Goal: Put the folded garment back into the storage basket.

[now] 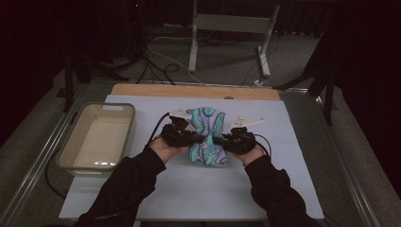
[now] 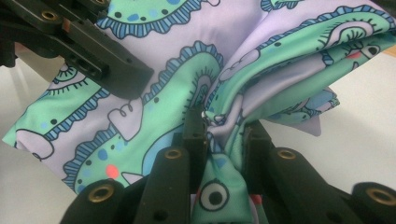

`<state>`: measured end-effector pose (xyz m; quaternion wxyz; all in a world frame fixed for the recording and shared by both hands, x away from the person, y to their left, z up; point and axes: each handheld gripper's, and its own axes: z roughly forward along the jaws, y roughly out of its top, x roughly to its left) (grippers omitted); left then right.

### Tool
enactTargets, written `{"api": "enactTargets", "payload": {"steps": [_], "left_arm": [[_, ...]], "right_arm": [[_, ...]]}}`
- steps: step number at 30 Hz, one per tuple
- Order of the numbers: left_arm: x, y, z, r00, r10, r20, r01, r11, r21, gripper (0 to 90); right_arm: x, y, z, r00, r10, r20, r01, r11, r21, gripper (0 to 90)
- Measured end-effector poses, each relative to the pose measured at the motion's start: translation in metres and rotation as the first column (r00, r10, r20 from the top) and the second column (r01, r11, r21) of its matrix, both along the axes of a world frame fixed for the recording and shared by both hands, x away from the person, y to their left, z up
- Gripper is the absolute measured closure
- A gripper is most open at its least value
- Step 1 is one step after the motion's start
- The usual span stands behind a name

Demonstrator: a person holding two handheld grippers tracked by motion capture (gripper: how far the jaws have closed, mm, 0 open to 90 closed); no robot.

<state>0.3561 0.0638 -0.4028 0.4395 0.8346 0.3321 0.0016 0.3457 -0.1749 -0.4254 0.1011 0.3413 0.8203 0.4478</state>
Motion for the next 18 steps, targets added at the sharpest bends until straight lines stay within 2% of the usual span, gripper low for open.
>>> {"api": "enactTargets", "payload": {"steps": [18], "left_arm": [[-0.005,0.034,0.014,0.9983,0.056,0.015,-0.056,0.9984,0.002,77.4]], "right_arm": [[0.006,0.035,0.012,0.9988,0.041,0.028,-0.041,0.9991,0.006,77.1]]}}
